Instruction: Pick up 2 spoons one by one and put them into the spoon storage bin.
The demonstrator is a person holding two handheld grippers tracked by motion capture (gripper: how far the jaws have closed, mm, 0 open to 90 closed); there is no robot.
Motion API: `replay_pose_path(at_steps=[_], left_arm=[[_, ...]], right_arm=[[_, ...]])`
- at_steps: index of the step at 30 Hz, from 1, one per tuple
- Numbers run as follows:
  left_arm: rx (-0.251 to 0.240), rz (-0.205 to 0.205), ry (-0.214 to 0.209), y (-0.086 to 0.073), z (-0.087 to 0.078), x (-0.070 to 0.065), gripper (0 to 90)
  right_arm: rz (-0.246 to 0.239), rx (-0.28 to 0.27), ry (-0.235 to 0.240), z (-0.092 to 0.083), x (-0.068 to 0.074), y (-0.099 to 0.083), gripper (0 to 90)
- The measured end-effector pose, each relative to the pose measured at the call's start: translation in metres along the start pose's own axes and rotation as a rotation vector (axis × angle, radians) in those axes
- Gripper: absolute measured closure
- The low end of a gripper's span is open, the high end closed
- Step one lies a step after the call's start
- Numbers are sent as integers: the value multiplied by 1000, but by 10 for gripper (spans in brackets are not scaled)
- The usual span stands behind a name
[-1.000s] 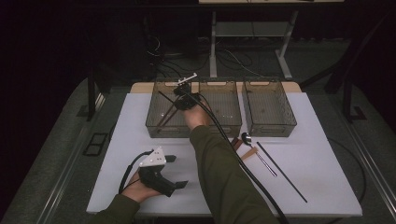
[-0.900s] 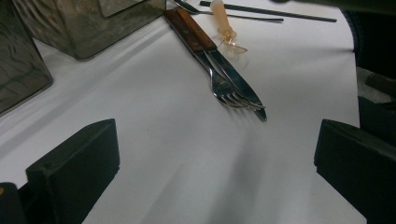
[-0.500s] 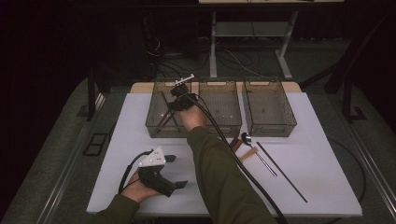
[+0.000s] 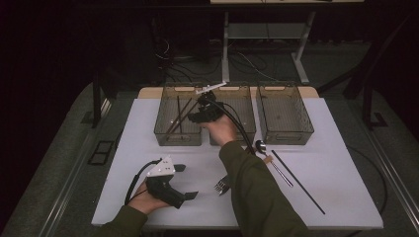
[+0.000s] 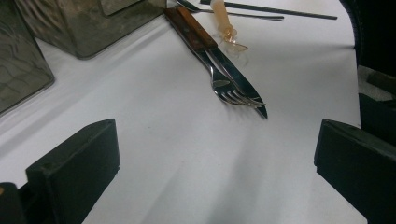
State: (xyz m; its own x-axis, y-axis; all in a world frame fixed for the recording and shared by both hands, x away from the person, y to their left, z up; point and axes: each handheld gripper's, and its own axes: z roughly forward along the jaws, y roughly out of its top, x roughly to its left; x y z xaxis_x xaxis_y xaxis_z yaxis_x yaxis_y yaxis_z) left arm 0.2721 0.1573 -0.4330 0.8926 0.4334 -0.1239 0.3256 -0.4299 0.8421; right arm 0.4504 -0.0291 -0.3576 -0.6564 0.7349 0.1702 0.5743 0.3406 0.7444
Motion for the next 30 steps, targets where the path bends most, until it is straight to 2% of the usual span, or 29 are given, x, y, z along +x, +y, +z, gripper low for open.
replay_pose_path(at_steps=[5,12,15,22,25,30], left_arm=[[0,-2,-3,0,1,0,0],[-2,-8,2,-1,1,1,0],[1,-12,2,-1,1,1,0],[-4,-25,13,-3,0,3,0],[0,-19,18,-3,-1,3,0],[-4,-20,19,-3,0,3,0]], right_arm=[[-7,-17,15,-20,-9,-18,381],[-42,-23,25,-47,-17,-33,306],[-46,-31,47,-59,-19,-39,289],[-78,-51,56,-87,-24,-56,289],[-88,-61,58,-99,-28,-65,289],[-84,-65,52,-116,-37,-81,289]])
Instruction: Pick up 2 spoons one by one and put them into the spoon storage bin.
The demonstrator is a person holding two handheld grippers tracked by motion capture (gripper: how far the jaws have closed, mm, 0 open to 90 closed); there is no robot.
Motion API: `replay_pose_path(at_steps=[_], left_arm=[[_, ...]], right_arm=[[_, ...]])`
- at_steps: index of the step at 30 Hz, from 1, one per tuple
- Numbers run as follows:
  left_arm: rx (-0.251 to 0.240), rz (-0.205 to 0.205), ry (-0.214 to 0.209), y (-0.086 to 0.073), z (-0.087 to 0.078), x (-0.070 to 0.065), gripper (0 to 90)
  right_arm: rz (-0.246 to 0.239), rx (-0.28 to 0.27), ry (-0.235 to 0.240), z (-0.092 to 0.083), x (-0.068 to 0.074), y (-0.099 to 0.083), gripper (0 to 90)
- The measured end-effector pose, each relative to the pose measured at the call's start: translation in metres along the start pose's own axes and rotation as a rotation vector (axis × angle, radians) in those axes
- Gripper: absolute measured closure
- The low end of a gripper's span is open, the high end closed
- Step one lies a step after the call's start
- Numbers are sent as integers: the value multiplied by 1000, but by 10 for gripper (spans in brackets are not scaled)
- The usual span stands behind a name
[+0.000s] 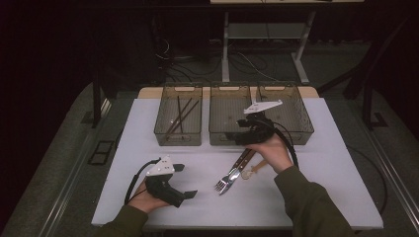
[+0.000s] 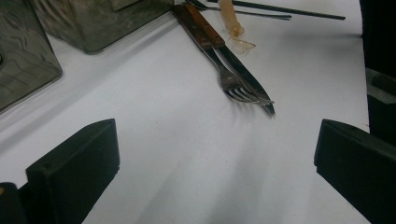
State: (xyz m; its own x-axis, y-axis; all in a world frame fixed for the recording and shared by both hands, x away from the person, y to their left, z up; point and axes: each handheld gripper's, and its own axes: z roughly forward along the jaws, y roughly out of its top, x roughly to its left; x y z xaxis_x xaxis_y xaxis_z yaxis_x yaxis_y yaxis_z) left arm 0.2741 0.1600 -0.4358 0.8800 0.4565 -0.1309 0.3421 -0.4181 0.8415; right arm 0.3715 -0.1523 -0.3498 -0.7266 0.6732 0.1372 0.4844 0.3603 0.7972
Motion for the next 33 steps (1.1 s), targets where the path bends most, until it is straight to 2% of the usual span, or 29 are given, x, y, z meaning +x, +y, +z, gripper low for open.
replay_pose_path(at_steps=[11,24,33], left_arm=[[-2,-5,3,1,1,0,0],[0,-22,12,0,3,1,0],[1,-19,8,0,1,1,0]], right_arm=[[43,-10,-32,-30,-19,-39,292],[53,3,-75,-61,-29,-89,309],[85,13,-94,-81,-34,-118,316]])
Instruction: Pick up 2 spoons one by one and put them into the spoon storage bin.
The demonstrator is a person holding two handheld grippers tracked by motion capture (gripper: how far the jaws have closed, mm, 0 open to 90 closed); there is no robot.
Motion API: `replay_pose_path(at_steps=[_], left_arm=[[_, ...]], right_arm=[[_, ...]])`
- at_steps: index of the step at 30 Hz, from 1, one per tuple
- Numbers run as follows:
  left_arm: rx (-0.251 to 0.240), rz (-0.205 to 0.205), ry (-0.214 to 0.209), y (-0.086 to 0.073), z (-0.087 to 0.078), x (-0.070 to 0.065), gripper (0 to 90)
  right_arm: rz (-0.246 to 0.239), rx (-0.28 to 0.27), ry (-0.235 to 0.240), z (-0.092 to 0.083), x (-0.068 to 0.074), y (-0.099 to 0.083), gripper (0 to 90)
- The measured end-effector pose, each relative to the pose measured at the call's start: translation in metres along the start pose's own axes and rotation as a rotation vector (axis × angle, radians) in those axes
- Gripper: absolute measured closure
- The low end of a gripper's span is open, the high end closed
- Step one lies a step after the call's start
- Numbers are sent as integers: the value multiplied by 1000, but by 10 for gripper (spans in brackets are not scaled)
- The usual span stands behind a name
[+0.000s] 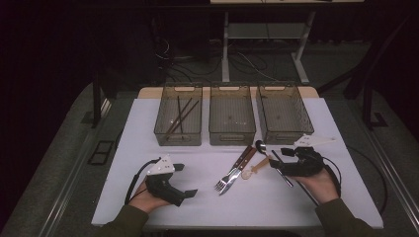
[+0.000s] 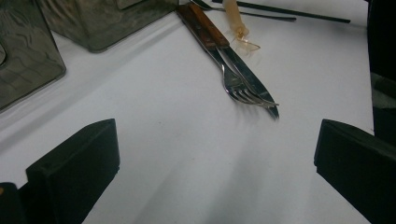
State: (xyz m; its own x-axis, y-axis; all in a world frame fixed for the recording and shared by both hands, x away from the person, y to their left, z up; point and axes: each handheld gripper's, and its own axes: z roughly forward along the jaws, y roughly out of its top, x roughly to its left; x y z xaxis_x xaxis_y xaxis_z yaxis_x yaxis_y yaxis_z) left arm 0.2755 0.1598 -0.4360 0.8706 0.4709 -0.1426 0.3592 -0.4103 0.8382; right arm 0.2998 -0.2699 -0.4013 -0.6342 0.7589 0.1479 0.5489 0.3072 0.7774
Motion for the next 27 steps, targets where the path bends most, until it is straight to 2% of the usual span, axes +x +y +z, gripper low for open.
replay_pose_path(at_steps=[8,11,16,22,24,27], left_arm=[[-2,-2,4,0,-1,-1,0],[2,-4,4,0,0,0,0],[8,5,4,0,0,-2,0],[7,10,5,0,0,-3,0],[16,17,5,0,0,-3,0],[13,16,5,0,0,-3,0]], right_arm=[[10,13,-37,-19,-10,-24,320],[39,21,-34,-26,-14,-33,324],[50,46,-44,-33,-17,-47,357],[46,85,-63,-40,-16,-58,524],[26,94,-83,-40,-17,-60,578],[39,118,-102,-38,-20,-61,646]])
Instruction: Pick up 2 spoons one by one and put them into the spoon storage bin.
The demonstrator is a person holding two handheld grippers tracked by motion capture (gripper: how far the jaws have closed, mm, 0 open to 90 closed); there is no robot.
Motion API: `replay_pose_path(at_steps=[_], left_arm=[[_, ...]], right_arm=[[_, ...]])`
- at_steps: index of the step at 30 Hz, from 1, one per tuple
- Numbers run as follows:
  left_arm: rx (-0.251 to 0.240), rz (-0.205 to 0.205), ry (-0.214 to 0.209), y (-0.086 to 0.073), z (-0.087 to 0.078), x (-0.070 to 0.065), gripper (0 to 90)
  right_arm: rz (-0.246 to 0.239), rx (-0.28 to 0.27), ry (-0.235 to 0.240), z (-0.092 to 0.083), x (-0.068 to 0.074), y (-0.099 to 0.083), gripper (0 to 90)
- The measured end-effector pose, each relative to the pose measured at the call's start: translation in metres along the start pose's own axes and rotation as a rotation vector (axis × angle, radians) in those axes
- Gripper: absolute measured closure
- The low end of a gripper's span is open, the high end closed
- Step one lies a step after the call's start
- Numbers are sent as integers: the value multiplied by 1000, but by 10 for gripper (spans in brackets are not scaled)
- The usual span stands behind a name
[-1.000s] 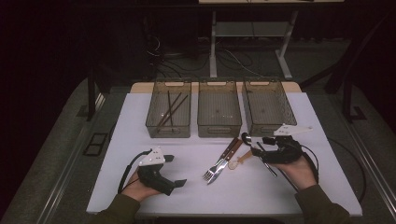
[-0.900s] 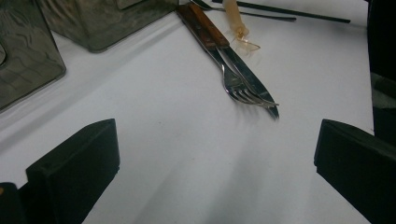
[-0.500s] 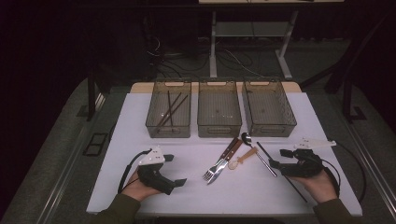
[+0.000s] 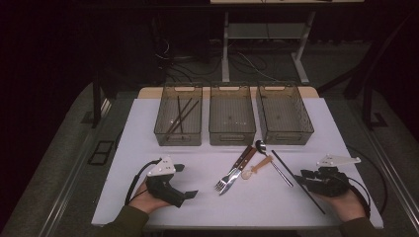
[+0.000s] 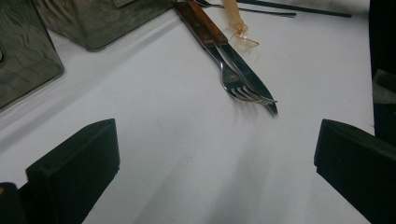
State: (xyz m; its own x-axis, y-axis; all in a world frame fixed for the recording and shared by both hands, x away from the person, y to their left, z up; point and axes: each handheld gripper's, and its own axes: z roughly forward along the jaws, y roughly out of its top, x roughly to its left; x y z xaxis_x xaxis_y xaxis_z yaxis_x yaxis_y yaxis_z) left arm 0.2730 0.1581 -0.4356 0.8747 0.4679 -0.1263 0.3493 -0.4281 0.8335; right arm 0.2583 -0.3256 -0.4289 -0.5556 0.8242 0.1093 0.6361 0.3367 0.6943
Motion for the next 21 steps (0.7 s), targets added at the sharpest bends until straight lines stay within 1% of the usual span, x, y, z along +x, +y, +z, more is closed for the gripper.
replay_pose_path(at_steps=[3,4,5,6,7,10,12,13,15,20,21], left_arm=[[3,4,-1,0,0,0,0],[3,5,-2,0,0,0,0],[5,5,-2,0,0,0,0],[5,5,-2,0,0,0,0],[3,5,-3,0,0,0,0],[3,5,-6,0,0,0,0],[4,6,-8,0,0,0,0],[4,7,-8,0,1,0,0],[2,0,-8,0,1,-1,0],[7,6,-8,0,1,-1,0],[4,1,-7,0,1,-1,0]], right_arm=[[15,34,-11,5,-3,-2,693],[9,43,-14,6,-4,-3,706],[16,55,-15,7,-5,-3,718],[5,52,-12,8,-5,-4,726],[14,60,-11,8,-4,-4,738],[0,68,-8,9,-3,-3,760],[-7,84,-13,11,-2,-3,766],[-15,83,-18,13,-2,-4,768],[-15,95,-18,15,-2,-4,783],[-35,107,-38,17,0,-4,809],[-35,108,-39,17,1,-4,814]])
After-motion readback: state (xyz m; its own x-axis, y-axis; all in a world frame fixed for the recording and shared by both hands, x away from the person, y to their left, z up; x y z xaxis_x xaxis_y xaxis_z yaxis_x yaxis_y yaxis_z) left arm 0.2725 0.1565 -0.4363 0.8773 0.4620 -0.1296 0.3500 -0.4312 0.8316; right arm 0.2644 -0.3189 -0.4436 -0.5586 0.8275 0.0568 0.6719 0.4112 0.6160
